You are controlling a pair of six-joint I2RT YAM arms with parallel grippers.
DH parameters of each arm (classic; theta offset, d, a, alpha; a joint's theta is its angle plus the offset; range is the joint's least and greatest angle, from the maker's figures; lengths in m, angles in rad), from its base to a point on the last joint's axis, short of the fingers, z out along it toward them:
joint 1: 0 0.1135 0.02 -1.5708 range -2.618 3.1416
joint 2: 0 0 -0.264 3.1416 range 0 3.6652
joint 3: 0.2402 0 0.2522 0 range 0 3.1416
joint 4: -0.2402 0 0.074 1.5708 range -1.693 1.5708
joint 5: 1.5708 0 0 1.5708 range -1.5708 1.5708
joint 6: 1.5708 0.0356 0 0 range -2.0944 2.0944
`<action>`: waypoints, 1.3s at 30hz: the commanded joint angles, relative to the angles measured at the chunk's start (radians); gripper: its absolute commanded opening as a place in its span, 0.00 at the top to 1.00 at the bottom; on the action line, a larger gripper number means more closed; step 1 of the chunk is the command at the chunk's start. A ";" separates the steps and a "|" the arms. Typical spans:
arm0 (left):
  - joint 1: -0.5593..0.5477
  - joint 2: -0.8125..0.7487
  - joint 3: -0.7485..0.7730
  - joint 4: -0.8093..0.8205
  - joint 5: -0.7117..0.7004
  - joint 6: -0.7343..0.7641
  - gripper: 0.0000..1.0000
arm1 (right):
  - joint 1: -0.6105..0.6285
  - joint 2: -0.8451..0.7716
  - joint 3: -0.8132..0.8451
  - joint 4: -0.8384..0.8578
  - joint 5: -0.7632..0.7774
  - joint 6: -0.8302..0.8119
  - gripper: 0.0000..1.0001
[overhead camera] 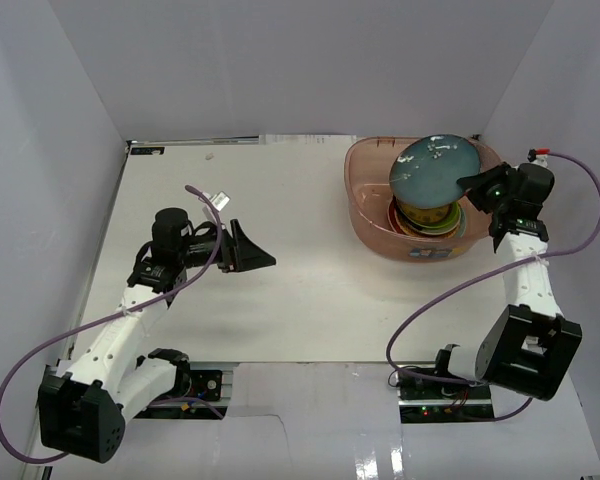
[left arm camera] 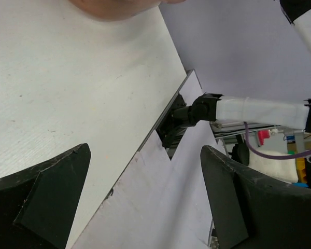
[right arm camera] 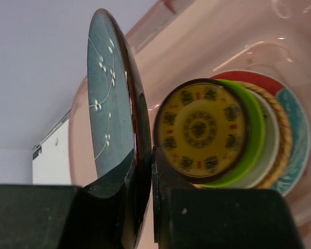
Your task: Place the plates into the plastic bin on the countertop
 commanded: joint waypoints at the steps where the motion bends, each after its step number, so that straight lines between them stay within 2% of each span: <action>1: -0.027 -0.010 -0.003 -0.055 -0.065 0.110 0.02 | -0.040 0.034 0.054 0.113 -0.186 0.042 0.92; 7: -0.066 0.019 -0.023 -0.059 -0.122 0.162 0.02 | -0.078 0.186 0.069 0.135 -0.220 0.034 0.92; 9: -0.070 0.027 -0.025 -0.059 -0.127 0.168 0.02 | -0.080 0.208 0.065 0.127 -0.203 0.019 0.89; 12: -0.072 0.030 -0.021 -0.059 -0.130 0.173 0.02 | -0.080 0.197 0.045 0.084 -0.133 -0.024 0.64; 13: -0.072 0.029 -0.015 -0.061 -0.131 0.173 0.02 | -0.080 0.196 0.045 0.066 -0.111 -0.038 0.43; 15: -0.072 0.032 -0.006 -0.062 -0.133 0.176 0.02 | -0.078 0.185 0.057 0.017 -0.052 -0.073 0.22; 16: -0.074 0.033 0.009 -0.064 -0.133 0.176 0.02 | -0.077 0.177 0.060 -0.023 -0.026 -0.102 0.07; 17: -0.072 0.032 0.020 -0.064 -0.134 0.181 0.02 | -0.074 0.157 0.071 -0.063 0.040 -0.119 0.10; 22: -0.074 0.013 0.155 -0.121 -0.245 0.210 0.02 | -0.045 0.048 0.059 -0.097 0.299 -0.170 0.10; 28: -0.074 0.012 0.279 -0.148 -0.328 0.204 0.02 | -0.034 -0.054 0.076 -0.137 0.301 -0.159 0.01; 30: -0.074 0.007 0.325 -0.157 -0.358 0.196 0.02 | -0.029 -0.096 0.062 -0.135 0.269 -0.144 0.00; 32: -0.074 -0.010 0.347 -0.159 -0.369 0.192 0.02 | -0.006 -0.168 0.050 -0.125 0.156 -0.139 0.00; 33: -0.074 -0.019 0.362 -0.157 -0.375 0.190 0.02 | 0.004 -0.195 0.043 -0.125 0.122 -0.137 0.04; 34: -0.074 -0.040 0.368 -0.154 -0.392 0.182 0.02 | 0.026 -0.259 0.019 -0.103 0.044 -0.139 0.10; 36: -0.074 -0.065 0.393 -0.142 -0.404 0.182 0.02 | 0.041 -0.324 -0.004 -0.077 -0.054 -0.139 0.10; 37: -0.074 -0.080 0.406 -0.141 -0.426 0.191 0.02 | 0.043 -0.375 0.000 -0.068 -0.194 -0.139 0.10; 39: -0.072 -0.128 0.446 -0.145 -0.467 0.202 0.02 | 0.044 -0.430 0.008 -0.046 -0.312 -0.128 0.10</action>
